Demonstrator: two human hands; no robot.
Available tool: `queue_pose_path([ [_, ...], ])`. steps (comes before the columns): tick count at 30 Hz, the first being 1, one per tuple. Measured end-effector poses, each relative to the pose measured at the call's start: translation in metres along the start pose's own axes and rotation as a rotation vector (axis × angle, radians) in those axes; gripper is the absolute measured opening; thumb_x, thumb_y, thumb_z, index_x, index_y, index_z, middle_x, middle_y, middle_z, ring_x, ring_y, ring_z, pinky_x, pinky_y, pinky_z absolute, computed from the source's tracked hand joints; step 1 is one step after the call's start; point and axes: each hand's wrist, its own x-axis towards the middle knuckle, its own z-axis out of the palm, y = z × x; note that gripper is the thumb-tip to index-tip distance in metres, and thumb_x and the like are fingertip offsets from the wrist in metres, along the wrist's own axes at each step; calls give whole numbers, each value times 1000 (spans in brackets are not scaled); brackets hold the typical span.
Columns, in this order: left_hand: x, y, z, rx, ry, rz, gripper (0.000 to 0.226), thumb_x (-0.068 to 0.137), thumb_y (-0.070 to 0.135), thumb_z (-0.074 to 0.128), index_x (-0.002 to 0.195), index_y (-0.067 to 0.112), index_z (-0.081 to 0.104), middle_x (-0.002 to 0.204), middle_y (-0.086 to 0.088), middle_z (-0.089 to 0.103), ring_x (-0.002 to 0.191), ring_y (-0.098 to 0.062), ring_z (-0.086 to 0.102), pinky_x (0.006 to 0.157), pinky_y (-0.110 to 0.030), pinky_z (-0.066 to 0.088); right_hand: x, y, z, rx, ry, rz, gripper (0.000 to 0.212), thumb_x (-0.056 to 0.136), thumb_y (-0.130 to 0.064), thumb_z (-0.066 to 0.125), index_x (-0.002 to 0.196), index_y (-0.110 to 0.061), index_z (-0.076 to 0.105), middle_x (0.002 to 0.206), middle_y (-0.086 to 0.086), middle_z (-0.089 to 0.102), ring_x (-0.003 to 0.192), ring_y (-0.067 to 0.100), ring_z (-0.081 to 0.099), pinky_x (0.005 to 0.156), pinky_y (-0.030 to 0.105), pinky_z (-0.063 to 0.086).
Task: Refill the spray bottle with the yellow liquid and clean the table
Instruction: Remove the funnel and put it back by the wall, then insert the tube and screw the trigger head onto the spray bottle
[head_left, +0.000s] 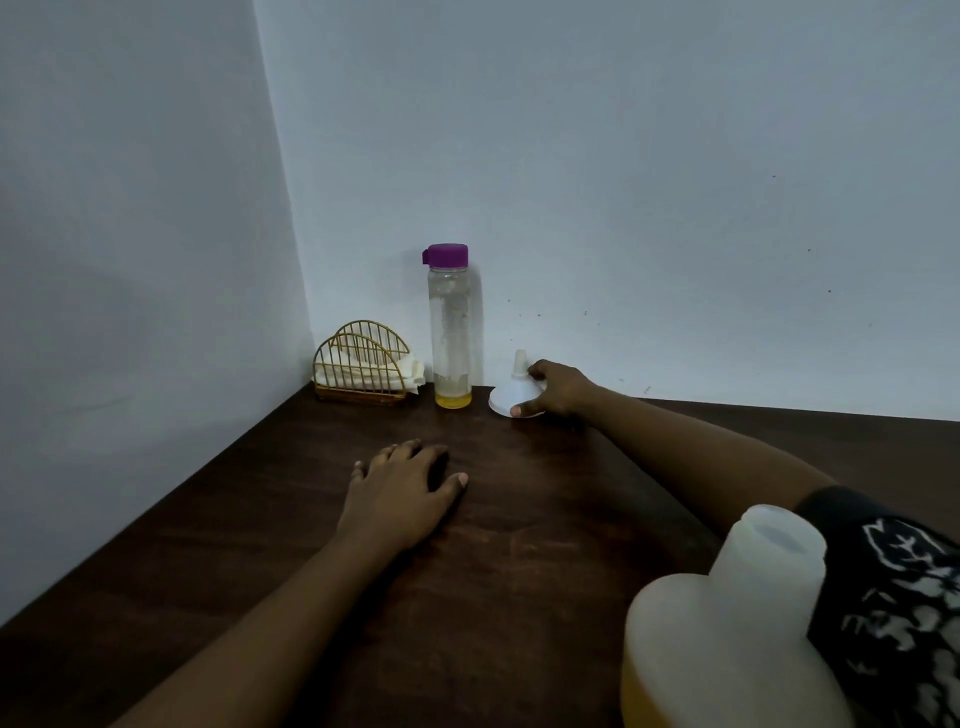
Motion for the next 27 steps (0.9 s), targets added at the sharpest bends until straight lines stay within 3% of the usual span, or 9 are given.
queue_pose_path([
  [3, -2, 1, -1, -5, 20, 2, 55, 91, 60, 37, 140, 36, 38, 152, 3, 32, 141, -20, 25, 116, -49, 15, -18, -7, -15, -26, 15, -10, 79, 78, -35, 74, 141, -8, 34, 143, 10, 43, 129, 26, 42, 101, 31, 35],
  [6, -7, 3, -5, -32, 62, 18, 51, 90, 59, 42, 132, 32, 48, 141, 3, 47, 131, -18, 41, 111, -45, 31, -52, -14, -46, 3, 57, -15, 68, 79, -29, 74, 137, -9, 44, 139, 7, 49, 129, 22, 44, 101, 27, 35],
  [9, -21, 9, -12, -120, 155, 72, 42, 91, 50, 48, 124, 26, 56, 127, 3, 57, 117, -14, 50, 97, -35, 44, -104, -12, -84, 107, 70, -15, 45, 79, -22, 74, 121, -11, 59, 115, 4, 62, 113, 18, 54, 84, 23, 40],
  [12, -42, 15, -22, -360, 258, 63, 33, 91, 35, 56, 122, 23, 59, 127, 0, 59, 115, -14, 53, 93, -32, 45, -162, -3, -115, 213, 77, 8, 27, 79, -20, 74, 105, -15, 65, 102, 3, 66, 96, 15, 58, 68, 23, 43],
  [15, -82, 30, -38, -623, 400, 54, 27, 91, 24, 57, 118, 22, 60, 123, -2, 60, 105, -10, 56, 83, -25, 45, -220, 9, -142, 282, 89, 35, 16, 82, -16, 70, 98, -12, 66, 87, -1, 66, 79, 12, 62, 65, 24, 46],
  [19, -163, 73, -71, -814, 481, 207, 19, 90, 21, 57, 108, 26, 63, 105, 8, 64, 88, 1, 59, 69, -16, 43, -287, 37, -162, 304, 81, 126, 6, 84, -8, 65, 89, -12, 68, 84, -1, 70, 74, 13, 63, 59, 20, 47],
  [23, -234, 131, -83, -951, 237, 321, 10, 87, 20, 62, 91, 23, 71, 84, 7, 71, 74, -4, 66, 65, -21, 53, -331, 75, -163, 342, 114, 302, 11, 86, -13, 66, 92, -4, 65, 81, 9, 67, 65, 14, 60, 50, 19, 47],
  [27, -266, 187, -58, -1081, -395, 171, 22, 86, 26, 64, 88, 5, 69, 78, -6, 69, 62, -14, 63, 56, -26, 51, -355, 111, -150, 337, 169, 481, 26, 86, -19, 68, 70, -3, 55, 68, 16, 60, 53, 21, 56, 42, 23, 47],
])
